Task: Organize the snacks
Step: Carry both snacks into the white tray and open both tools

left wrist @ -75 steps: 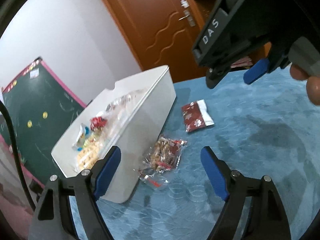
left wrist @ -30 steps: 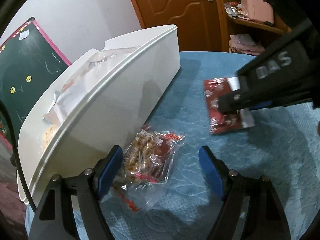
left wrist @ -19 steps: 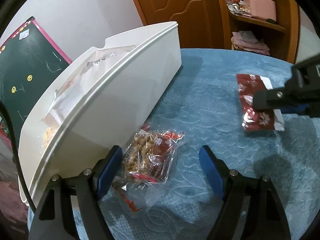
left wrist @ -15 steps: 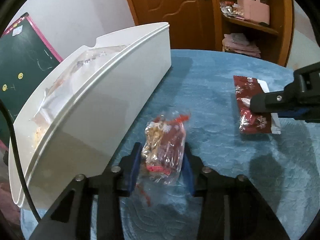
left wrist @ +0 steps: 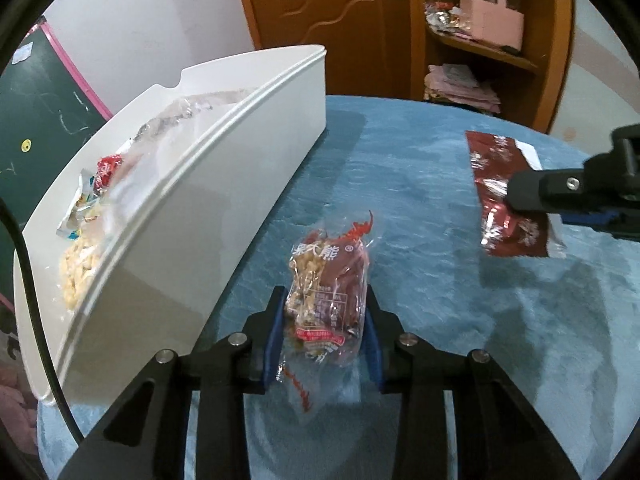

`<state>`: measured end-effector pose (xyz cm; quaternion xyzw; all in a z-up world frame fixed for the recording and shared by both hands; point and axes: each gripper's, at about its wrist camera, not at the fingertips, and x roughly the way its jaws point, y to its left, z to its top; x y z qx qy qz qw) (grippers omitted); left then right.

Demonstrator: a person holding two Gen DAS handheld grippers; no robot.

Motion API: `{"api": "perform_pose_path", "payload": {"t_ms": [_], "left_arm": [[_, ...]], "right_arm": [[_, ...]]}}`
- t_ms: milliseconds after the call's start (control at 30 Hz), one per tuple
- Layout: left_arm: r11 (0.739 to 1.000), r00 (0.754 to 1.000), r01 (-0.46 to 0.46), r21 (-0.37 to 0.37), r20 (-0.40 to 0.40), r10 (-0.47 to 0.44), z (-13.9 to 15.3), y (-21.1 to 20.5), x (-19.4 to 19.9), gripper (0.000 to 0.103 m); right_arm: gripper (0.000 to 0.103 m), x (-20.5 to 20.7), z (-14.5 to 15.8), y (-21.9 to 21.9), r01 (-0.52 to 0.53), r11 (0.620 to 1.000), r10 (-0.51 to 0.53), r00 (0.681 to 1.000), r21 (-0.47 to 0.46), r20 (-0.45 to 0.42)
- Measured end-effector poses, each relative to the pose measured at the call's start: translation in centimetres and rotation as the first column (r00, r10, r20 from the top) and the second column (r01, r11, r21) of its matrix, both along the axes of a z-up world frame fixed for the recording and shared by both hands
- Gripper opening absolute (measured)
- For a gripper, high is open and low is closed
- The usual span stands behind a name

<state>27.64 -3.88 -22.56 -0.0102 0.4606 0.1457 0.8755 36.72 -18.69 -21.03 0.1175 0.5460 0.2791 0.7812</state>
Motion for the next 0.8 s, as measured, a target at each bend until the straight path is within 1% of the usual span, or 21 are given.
{"api": "perform_pose_path", "payload": {"t_ms": [100, 200, 333, 433, 600, 700, 800], "left_arm": [[0.999, 0.999, 0.036, -0.027, 0.019, -0.035, 1.8, -0.2, -1.6, 0.033], [0.995, 0.996, 0.085, -0.048, 0.045, -0.083, 4.2, -0.6, -3.6, 0.033], [0.986, 0.983, 0.156, -0.058, 0.102, -0.149, 8.5, -0.6, -6.6, 0.033], [0.982, 0.975, 0.181, -0.046, 0.142, -0.173, 11.3, 0.2, -8.5, 0.033], [0.983, 0.966, 0.179, -0.041, 0.197, -0.167, 16.1, 3.6, -11.0, 0.033], [0.987, 0.964, 0.156, -0.047, 0.224, -0.142, 18.8, 6.5, -11.9, 0.033], [0.993, 0.960, 0.119, -0.020, 0.258, -0.110, 21.1, 9.5, -12.6, 0.033]], "right_arm": [[0.021, -1.0, 1.4, 0.0, -0.004, 1.000, 0.004, 1.000, 0.003, 0.026], [0.021, -2.4, 3.5, 0.1, -0.010, 1.000, 0.009, 0.998, 0.010, 0.063], [0.021, -4.4, 6.3, 0.2, -0.018, 1.000, 0.015, 0.994, 0.026, 0.109], [0.021, -6.0, 8.6, 0.5, -0.019, 0.999, 0.014, 0.989, 0.037, 0.146], [0.021, -8.2, 12.5, 1.7, -0.026, 0.998, 0.012, 0.979, 0.065, 0.204], [0.021, -9.5, 15.0, 3.4, -0.036, 0.997, 0.018, 0.970, 0.070, 0.242], [0.021, -10.5, 17.0, 5.5, -0.052, 0.996, 0.030, 0.962, 0.075, 0.272]]}}
